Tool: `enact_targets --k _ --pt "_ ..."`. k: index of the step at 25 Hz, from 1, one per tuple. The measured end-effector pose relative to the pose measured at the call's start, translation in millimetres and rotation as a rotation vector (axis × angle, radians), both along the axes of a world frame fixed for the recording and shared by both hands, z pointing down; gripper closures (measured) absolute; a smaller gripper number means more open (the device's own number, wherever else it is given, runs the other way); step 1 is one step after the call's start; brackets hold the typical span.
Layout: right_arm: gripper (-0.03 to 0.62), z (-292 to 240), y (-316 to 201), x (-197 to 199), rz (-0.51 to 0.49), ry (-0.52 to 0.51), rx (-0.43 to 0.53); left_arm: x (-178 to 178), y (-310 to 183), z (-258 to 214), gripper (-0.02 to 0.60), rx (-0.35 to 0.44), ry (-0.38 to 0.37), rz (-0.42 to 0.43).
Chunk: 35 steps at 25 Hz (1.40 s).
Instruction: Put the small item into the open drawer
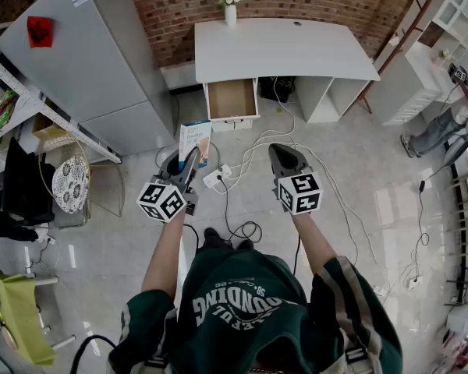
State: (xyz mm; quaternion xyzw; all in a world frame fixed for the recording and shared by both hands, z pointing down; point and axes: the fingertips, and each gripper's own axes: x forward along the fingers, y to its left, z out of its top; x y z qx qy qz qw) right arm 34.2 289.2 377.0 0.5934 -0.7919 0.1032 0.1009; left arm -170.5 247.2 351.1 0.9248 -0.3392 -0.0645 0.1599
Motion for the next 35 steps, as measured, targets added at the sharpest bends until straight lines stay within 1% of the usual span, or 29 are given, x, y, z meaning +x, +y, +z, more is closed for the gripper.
enact_targets --k 6,12,17,22,35 --pt "0.569 -1.0 1.5 -6.6 0.021 -0.061 0.026 -5.9 3.7 0.9 0.495 -0.006 -0.051 0.012" --pt "0.569 0.5 1.1 -0.7 0.038 -0.054 0.017 -4.2 3.3 1.2 0.495 -0.002 -0.05 0.009" --pt "0.569 4.3 -0.2 -5.9 0.029 -0.061 0.006 -6.2 2.5 3.0 0.495 -0.004 -0.053 0.008" --pt "0.569 0.6 0.3 -10.8 0.026 -0.064 0.017 -9.2 3.9 5.5 0.495 -0.007 -0.054 0.006" --pt "0.569 2.0 14.6 -9.0 0.008 -0.085 0.007 0.6 15.6 2.3 0.495 -0.006 -0.05 0.0"
